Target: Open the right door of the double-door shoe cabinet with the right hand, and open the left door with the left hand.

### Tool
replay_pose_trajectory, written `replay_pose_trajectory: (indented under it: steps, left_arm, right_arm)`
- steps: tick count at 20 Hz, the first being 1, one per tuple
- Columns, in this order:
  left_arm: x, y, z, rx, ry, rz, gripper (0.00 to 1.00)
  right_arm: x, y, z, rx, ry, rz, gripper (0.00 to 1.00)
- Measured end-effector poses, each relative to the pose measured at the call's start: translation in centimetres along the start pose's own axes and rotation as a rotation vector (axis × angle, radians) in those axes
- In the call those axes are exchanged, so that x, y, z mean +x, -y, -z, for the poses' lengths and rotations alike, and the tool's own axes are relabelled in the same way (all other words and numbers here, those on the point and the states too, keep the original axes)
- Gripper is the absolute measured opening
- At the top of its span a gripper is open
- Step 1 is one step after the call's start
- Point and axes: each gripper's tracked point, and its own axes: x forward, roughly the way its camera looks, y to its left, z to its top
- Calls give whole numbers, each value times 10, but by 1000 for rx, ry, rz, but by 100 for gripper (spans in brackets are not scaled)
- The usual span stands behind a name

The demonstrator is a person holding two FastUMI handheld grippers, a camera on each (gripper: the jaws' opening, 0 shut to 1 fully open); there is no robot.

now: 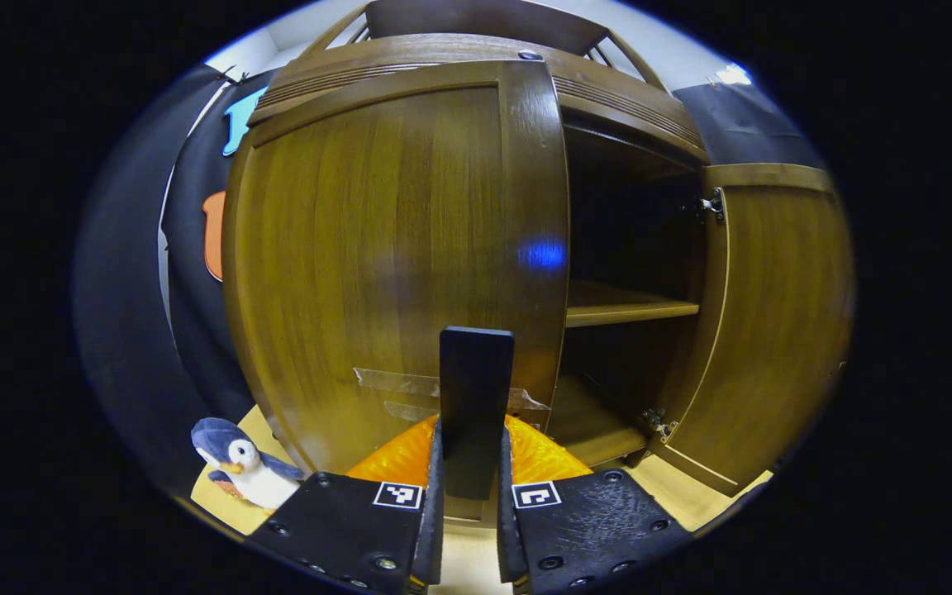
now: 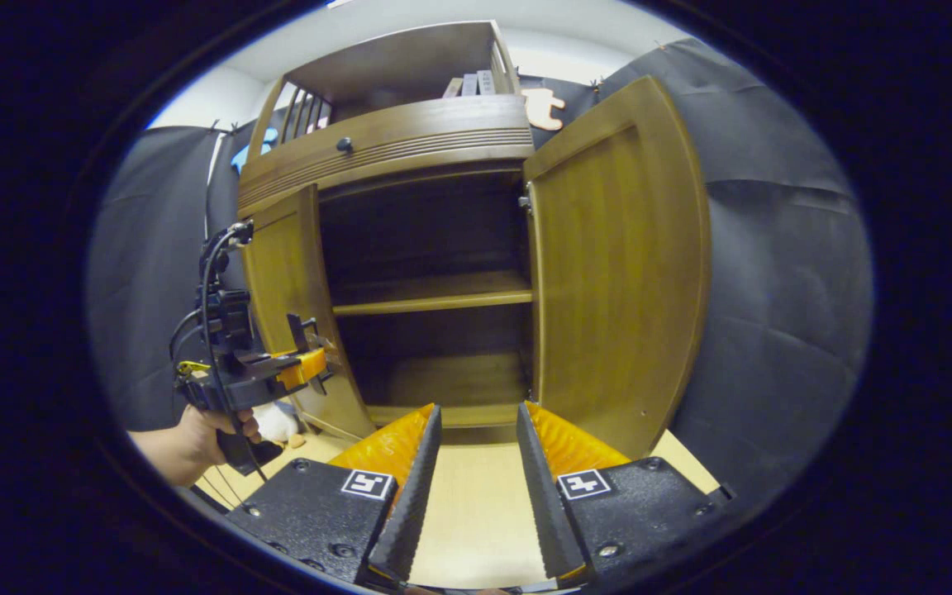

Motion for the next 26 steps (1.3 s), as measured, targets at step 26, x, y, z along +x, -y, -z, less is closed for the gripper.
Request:
replay_pose_trajectory:
  steps: [26]
  left_arm:
    - [-92,-47,16,-29,-16,-139,25]
  right_arm:
    - [42,-62,14,-77,-66,-205,60]
